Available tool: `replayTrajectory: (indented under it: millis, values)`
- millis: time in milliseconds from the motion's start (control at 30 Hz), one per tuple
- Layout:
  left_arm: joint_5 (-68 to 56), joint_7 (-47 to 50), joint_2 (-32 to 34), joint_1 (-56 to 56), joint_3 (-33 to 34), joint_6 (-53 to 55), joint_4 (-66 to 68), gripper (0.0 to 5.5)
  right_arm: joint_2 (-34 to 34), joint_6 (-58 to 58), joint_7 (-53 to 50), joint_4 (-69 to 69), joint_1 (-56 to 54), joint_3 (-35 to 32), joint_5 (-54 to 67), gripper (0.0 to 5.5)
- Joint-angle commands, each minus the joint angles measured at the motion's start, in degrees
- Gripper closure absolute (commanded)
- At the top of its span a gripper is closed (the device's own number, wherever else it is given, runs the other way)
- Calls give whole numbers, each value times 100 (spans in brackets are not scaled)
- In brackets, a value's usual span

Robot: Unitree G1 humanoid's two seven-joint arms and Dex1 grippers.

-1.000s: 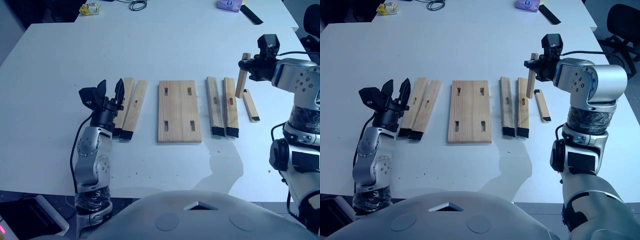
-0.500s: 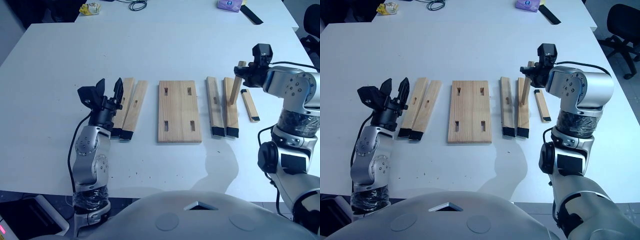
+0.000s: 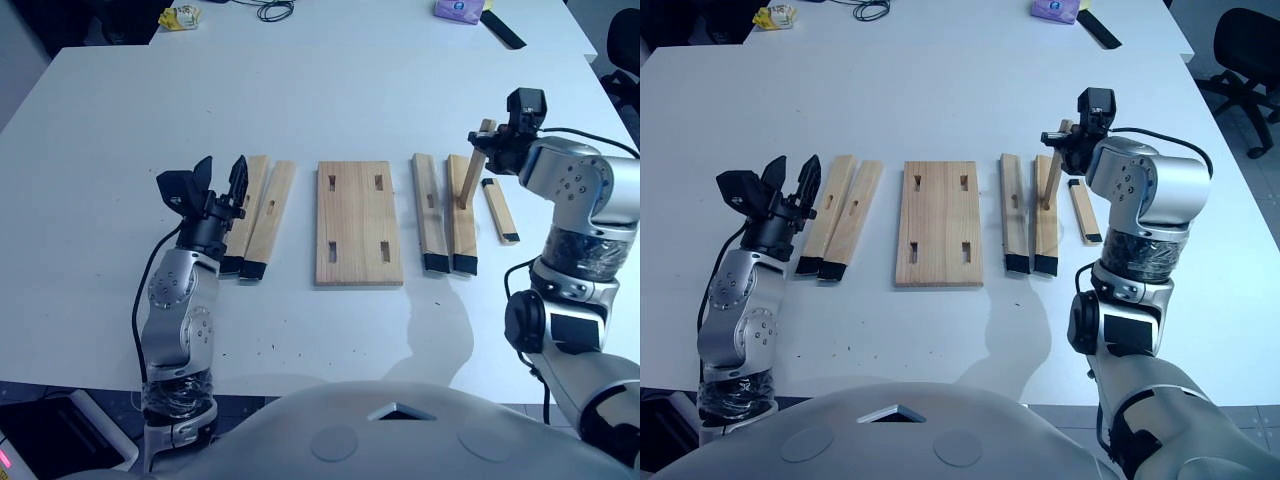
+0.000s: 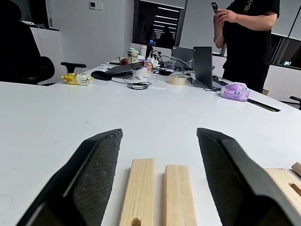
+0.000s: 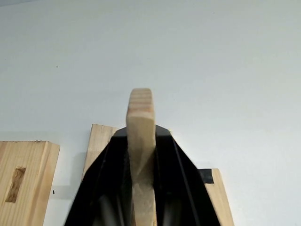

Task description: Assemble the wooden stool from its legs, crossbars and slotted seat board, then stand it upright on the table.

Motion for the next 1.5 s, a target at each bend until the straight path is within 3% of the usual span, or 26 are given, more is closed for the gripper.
replayTrajectory:
  millis: [33, 567, 1200, 1500]
  values:
    - [-60, -79, 117, -36, 79, 93, 57, 256, 174, -133, -107, 21, 126, -57, -79, 508]
    - [-57, -58, 74, -4, 80, 70, 20, 256, 21, 525, 13, -322, -216, -115, -61, 508]
    - [-80, -99, 107, 12, 102, 107, -17, 256, 204, 39, -123, -45, 130, -172, -356, 508]
    - [-105, -160, 141, -77, 70, 148, 51, 256, 572, -1132, -133, -151, 750, -56, -356, 508]
